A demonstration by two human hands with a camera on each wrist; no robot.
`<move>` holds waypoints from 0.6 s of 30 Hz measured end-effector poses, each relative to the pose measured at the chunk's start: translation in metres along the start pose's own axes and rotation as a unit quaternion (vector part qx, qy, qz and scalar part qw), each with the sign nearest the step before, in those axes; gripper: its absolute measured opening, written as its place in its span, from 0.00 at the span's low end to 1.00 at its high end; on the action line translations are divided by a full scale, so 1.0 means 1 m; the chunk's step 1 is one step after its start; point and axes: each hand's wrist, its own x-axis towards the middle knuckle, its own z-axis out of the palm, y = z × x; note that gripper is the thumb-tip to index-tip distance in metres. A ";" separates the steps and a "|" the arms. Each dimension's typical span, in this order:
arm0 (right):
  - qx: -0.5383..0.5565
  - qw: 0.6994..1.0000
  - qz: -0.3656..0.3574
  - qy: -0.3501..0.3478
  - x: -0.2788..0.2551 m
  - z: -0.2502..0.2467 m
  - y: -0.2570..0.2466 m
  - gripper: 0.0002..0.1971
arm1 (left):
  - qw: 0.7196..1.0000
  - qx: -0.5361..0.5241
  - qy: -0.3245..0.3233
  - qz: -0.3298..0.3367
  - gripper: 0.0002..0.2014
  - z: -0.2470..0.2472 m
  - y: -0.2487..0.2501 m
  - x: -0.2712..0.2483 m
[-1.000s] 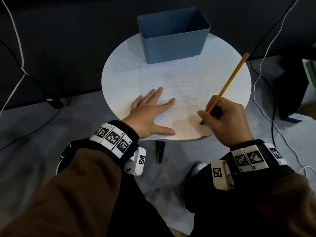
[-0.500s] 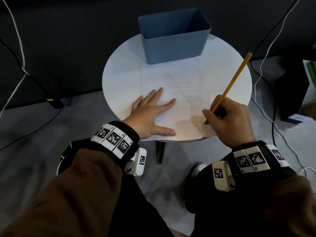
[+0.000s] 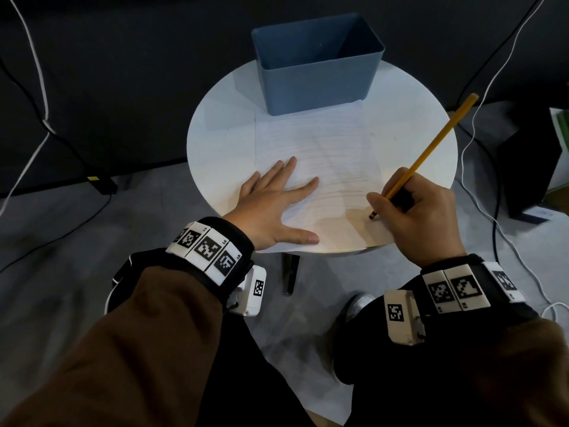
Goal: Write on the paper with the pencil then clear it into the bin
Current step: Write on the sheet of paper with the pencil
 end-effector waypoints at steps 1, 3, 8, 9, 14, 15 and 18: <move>0.004 1.000 -0.003 -0.006 0.000 0.001 -0.002 0.10 | 1.000 0.002 0.001 0.000 0.49 0.000 0.000 0.000; 0.004 1.000 -0.006 -0.027 -0.002 0.004 -0.002 0.10 | 1.000 0.003 0.001 -0.001 0.49 0.000 0.000 0.000; -0.010 1.000 0.010 -0.014 0.000 0.001 0.003 0.11 | 1.000 -0.003 -0.002 -0.001 0.49 0.000 0.000 0.000; -0.006 1.000 0.011 -0.006 0.000 -0.001 0.003 0.11 | 1.000 -0.001 -0.002 -0.002 0.49 0.000 0.000 0.000; 0.024 0.999 0.000 -0.031 -0.004 0.007 -0.004 0.10 | 1.000 0.005 -0.003 -0.003 0.49 -0.001 0.001 0.000; 0.023 0.999 0.000 -0.041 -0.005 0.009 -0.006 0.10 | 1.000 0.004 -0.004 -0.003 0.49 -0.001 0.002 -0.001; 0.013 0.999 0.003 -0.042 -0.005 0.009 -0.004 0.10 | 1.000 0.002 -0.003 -0.004 0.49 -0.001 0.001 0.000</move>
